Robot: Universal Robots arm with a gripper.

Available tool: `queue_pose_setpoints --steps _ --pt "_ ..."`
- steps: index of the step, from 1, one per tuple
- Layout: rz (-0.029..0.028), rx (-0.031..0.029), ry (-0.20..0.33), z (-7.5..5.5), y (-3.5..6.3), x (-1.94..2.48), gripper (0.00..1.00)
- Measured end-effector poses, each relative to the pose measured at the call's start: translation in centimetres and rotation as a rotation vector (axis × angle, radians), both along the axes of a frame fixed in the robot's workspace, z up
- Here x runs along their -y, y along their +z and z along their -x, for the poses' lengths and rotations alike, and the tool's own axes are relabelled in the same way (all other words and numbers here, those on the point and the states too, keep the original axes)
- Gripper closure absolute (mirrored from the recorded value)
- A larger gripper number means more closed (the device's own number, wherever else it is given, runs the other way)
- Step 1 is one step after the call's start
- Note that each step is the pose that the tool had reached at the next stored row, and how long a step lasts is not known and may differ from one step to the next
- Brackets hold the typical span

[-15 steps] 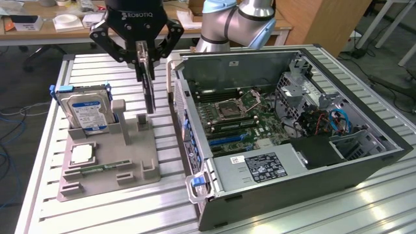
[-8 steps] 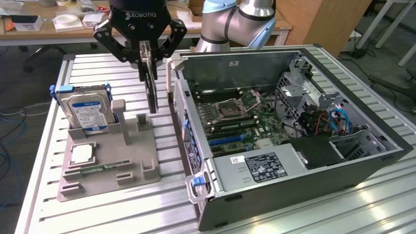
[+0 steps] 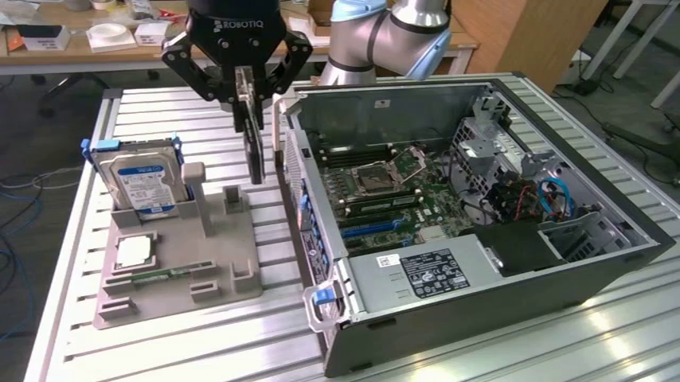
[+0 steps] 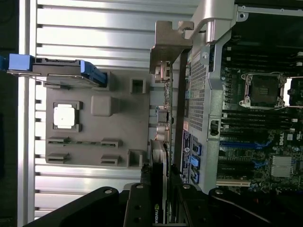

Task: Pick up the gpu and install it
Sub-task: 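Pick up the gpu and move the gpu toward the slot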

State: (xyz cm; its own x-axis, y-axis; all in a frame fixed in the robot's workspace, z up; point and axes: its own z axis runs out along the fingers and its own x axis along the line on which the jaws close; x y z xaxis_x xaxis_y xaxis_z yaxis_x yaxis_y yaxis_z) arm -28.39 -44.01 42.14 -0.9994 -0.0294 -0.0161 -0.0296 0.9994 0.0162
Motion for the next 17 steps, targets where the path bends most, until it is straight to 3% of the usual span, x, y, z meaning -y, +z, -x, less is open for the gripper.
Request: queue_pose_setpoints --steps 17 --pt "0.0000 -0.0017 0.000 -2.1 0.00 0.00 0.74"
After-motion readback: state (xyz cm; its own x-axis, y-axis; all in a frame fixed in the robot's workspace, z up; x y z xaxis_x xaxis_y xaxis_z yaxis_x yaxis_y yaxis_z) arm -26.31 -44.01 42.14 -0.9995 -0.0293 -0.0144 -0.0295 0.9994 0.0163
